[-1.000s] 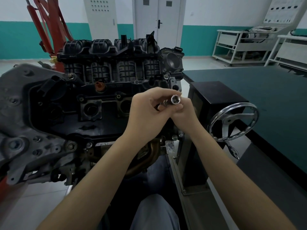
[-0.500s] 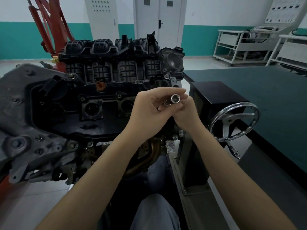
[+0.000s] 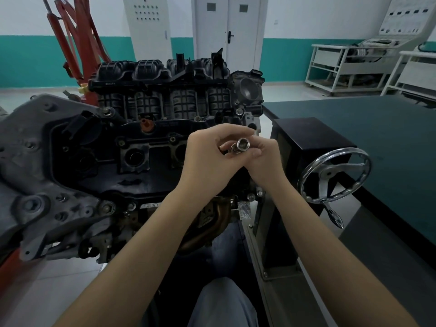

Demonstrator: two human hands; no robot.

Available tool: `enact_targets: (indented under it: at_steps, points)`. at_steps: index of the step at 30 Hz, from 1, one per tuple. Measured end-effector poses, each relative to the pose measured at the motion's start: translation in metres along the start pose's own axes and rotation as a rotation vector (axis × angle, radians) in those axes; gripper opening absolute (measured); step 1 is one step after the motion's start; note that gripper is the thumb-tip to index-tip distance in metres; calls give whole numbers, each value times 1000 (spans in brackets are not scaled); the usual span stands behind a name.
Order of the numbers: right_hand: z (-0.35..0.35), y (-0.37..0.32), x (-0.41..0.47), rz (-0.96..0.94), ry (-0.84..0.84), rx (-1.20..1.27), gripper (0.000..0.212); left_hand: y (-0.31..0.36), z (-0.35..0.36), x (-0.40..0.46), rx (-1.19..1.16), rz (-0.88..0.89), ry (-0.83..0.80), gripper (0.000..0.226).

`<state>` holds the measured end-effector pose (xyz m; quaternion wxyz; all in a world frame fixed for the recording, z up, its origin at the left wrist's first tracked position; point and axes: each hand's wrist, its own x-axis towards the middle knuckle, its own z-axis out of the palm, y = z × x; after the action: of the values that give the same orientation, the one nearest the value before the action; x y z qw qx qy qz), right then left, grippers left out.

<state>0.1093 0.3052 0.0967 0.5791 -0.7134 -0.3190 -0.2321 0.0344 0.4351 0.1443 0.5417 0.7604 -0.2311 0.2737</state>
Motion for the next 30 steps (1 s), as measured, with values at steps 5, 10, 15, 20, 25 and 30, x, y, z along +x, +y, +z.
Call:
enact_targets:
  at_steps: [5,10,15,20,25,30]
  points:
    - [0,-2,-1,-11,-48,7,26,1,0,-1,-37,-17,-13,31]
    - [3,3,0,9,-12,5,30,2,0,-2,-54,-9,-40,34]
    - [2,-2,-1,-25,-43,31,29,1,1,0,-63,-11,54,28]
    - [1,3,0,26,-43,48,25,0,-3,0,-160,-25,-92,36]
    - [1,0,-1,-19,-45,56,26,0,3,-3,-74,-35,89,28]
    - [1,-1,-2,24,-54,44,29,0,-1,-2,-183,-20,-37,33]
